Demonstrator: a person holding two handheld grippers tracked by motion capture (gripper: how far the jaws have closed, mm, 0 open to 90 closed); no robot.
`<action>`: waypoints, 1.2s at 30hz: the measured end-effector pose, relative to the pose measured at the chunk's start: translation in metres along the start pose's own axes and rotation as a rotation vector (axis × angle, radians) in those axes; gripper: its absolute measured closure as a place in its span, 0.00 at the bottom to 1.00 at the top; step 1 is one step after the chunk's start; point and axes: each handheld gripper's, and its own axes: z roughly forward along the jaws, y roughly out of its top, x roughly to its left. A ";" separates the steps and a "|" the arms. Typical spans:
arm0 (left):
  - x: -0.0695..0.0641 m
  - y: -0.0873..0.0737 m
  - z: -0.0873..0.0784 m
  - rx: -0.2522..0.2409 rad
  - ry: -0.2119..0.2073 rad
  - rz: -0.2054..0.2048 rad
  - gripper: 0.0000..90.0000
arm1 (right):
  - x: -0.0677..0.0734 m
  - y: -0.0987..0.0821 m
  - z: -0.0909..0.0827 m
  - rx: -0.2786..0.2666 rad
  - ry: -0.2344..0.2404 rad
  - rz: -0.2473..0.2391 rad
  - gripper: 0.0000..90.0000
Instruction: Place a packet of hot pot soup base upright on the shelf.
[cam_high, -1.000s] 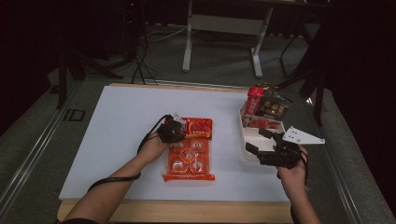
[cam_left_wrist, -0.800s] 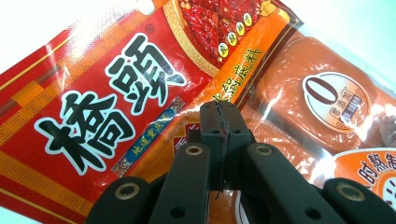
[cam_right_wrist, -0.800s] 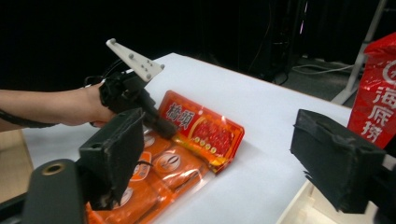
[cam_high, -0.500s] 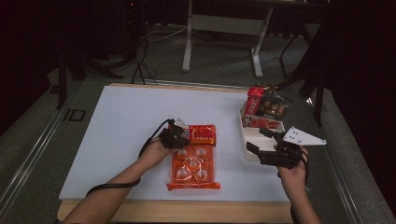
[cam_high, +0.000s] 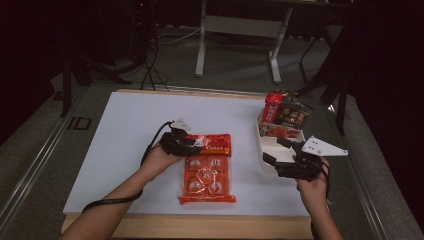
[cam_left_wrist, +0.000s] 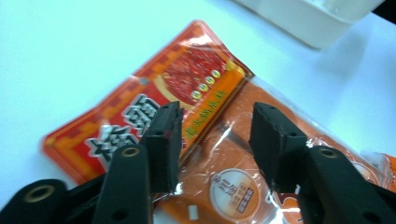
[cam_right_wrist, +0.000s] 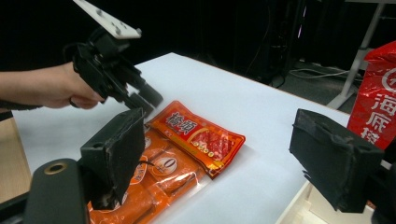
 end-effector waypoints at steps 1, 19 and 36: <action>0.001 0.000 -0.004 -0.007 0.010 -0.003 0.55 | 0.000 0.000 0.000 -0.002 0.000 -0.001 0.20; 0.017 -0.016 -0.032 -0.051 0.065 -0.061 0.29 | 0.010 0.002 0.004 0.035 0.010 -0.087 0.16; 0.055 -0.043 -0.008 -0.075 0.096 -0.148 0.29 | 0.018 0.000 0.008 0.051 -0.058 -0.114 0.11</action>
